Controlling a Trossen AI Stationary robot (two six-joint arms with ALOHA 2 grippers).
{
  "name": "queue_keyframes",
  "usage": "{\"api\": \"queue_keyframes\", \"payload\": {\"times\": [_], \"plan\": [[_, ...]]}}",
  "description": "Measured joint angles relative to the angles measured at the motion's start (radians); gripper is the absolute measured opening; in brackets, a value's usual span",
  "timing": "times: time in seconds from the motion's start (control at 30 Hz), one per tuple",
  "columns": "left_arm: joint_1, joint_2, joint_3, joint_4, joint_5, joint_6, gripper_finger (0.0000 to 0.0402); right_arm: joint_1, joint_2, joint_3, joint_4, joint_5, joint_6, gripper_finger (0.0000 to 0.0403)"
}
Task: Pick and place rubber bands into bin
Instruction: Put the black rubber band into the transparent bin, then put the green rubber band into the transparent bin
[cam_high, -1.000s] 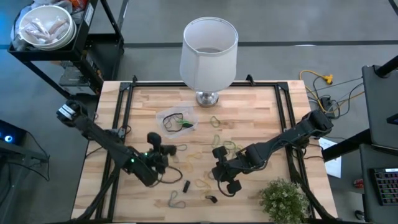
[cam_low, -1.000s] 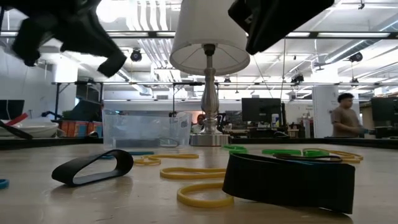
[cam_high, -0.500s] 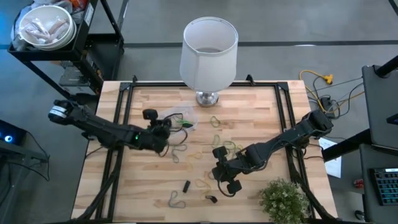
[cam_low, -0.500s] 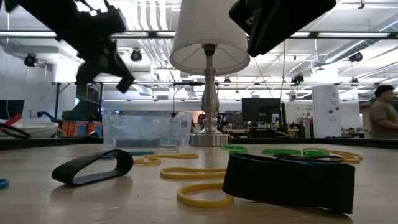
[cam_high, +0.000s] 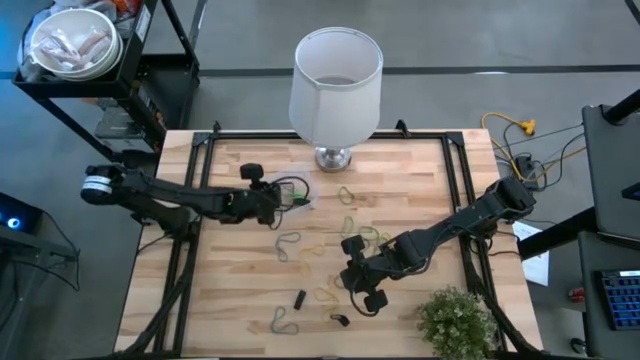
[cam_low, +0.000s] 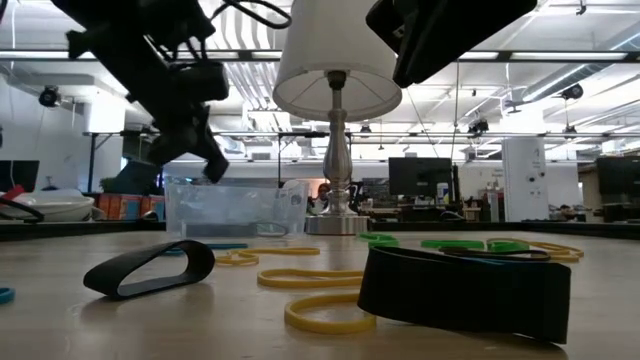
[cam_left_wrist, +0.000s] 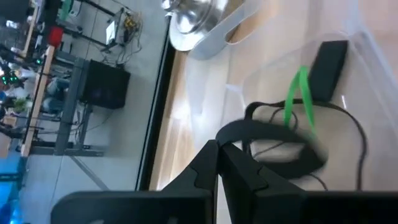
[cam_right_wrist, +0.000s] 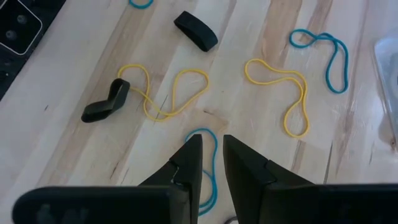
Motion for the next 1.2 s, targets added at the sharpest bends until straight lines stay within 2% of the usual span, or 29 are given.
{"api": "queue_keyframes", "payload": {"times": [0.17, 0.4, 0.7, 1.03, 1.2], "plan": [[0.053, 0.004, 0.002, 0.013, 0.025, 0.022, 0.0001, 0.0, 0.0, 0.0, 0.0, 0.0, 0.0, 0.0059], [0.122, 0.004, 0.0, 0.012, 0.17, 0.047, 0.0002, 0.0, 0.0, 0.0, -0.001, -0.001, 0.002, 0.0059], [0.133, 0.004, -0.003, 0.012, 0.179, 0.053, 0.0005, 0.0, 0.0, 0.0, 0.0, -0.001, 0.0, 0.0059], [0.136, 0.004, -0.003, -0.014, 0.209, 0.049, 0.0077, 0.0, 0.0, 0.0, 0.0, -0.001, 0.002, 0.0059], [0.136, 0.004, -0.003, -0.015, 0.203, 0.049, 0.0097, 0.0, 0.0, 0.0, 0.0, -0.001, -0.001, 0.0059]]}}
